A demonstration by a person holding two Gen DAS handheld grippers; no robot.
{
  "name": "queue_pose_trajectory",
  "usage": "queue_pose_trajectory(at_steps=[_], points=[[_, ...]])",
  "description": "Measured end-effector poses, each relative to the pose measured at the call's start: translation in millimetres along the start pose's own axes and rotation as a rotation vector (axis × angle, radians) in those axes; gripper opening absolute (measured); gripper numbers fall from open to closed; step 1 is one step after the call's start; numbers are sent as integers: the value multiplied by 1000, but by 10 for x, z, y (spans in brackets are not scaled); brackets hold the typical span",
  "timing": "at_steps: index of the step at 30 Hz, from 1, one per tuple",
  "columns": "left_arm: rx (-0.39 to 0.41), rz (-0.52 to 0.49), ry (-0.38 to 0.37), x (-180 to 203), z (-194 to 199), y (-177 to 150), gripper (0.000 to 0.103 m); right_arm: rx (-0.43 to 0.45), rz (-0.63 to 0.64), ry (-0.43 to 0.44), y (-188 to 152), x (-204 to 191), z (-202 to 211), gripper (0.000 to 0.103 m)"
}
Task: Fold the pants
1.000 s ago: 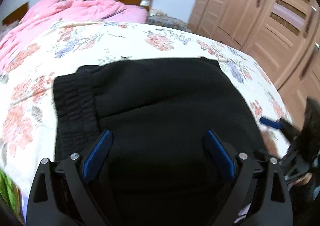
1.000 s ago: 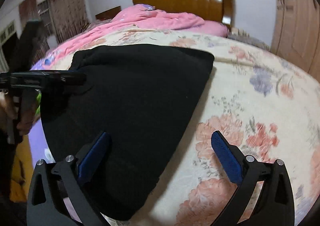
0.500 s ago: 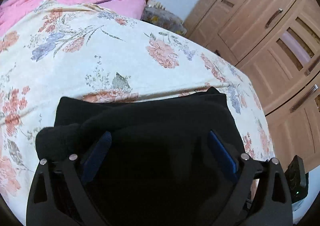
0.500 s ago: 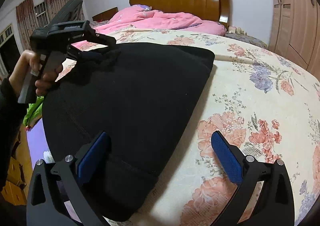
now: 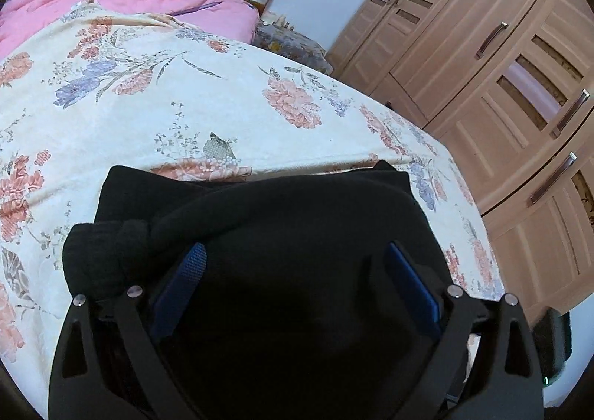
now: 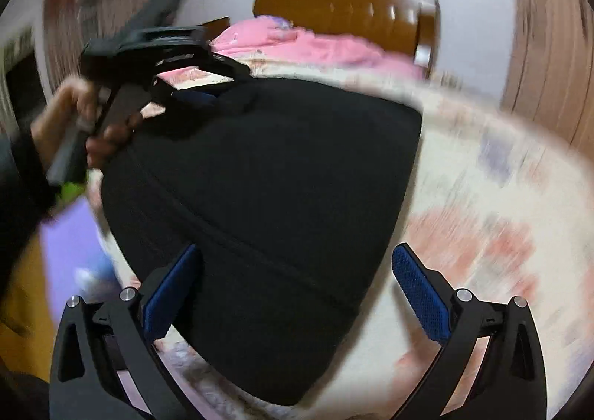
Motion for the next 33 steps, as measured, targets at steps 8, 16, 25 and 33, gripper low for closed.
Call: queue_pose_trajectory(at_steps=[8, 16, 25, 33], points=[[51, -31, 107, 111, 104, -54, 97, -10, -7, -22, 4, -12, 54, 98], [225, -256, 507, 649, 608, -618, 101, 80, 48, -97, 81, -123, 504, 98], [177, -231, 495, 469, 655, -1065, 102, -23, 110, -107, -25, -289, 198, 98], [186, -223, 484, 404, 642, -1067, 102, -92, -3, -16, -167, -107, 42, 98]])
Point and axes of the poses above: each gripper's, at about its wrist camera, not at the fingertips, and z roughly against the way its jaws point, x to its right, y to its top, the point moved 6 cm from there along -z, roughly the way its jaws point, and after that the axes turned 2 degrees about -y, right-handed, at the moved point
